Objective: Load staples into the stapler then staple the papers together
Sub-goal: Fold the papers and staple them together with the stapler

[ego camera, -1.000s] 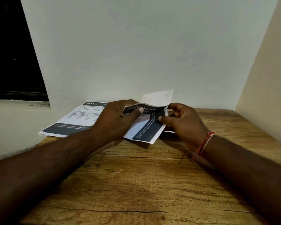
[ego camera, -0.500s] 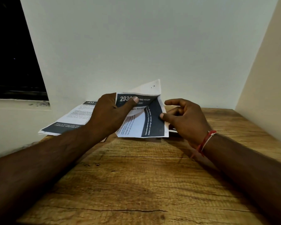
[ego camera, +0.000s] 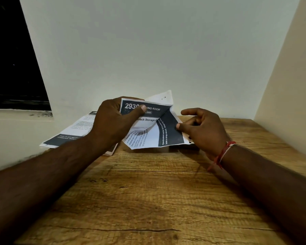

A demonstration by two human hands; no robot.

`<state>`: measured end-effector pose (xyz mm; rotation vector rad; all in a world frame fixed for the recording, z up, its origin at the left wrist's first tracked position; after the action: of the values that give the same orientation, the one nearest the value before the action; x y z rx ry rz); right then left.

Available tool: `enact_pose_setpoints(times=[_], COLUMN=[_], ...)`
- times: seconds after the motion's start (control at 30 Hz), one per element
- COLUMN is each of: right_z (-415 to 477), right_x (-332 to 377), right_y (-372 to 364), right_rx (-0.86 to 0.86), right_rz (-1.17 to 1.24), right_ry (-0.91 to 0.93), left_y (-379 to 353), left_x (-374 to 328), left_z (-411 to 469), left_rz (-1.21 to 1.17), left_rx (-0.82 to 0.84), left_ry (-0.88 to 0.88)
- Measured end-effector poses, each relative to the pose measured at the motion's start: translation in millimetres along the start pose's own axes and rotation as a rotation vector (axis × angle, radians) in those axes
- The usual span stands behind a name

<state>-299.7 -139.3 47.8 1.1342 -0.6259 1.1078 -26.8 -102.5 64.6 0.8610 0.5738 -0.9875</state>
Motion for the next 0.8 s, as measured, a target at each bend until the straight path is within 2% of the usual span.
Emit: enact_pose_setpoints(times=[0.1, 0.2, 0.43, 0.67, 0.8], right_z=[-2, -4, -17, -21, -27], right_x=[3, 6, 24, 26, 30], right_y=[-1, -1, -1, -11, -15], right_rx=[-0.01, -0.046, -0.169, -0.142, -0.134], right_rz=[0.01, -0.022, -0.386, -0.528, -0.474], right_ry=[0.028, 0.104, 0.434, 0.585, 0.592], left_y=[0, -2, -3, -13, -16], left_x=[3, 4, -11, -16, -20], left_z=[2, 4, 0, -9, -14], left_rz=[-0.002, 0.116, 0.258, 0.184, 0.201], left_rx=[0.019, 0.062, 0.031, 0.077, 0.1], left_ry=[0.002, -0.078, -0.227, -0.032, 0.003])
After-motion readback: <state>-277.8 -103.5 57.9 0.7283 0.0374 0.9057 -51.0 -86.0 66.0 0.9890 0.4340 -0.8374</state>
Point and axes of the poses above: each hand's wrist, its own z-axis towards the middle knuckle, its own y-axis out of the back of the hand, x = y × z, the point moved 3 cm from there along z, towards the middle knuckle, and after that the axes turned 9 degrees about x, right-handed, at the moved point
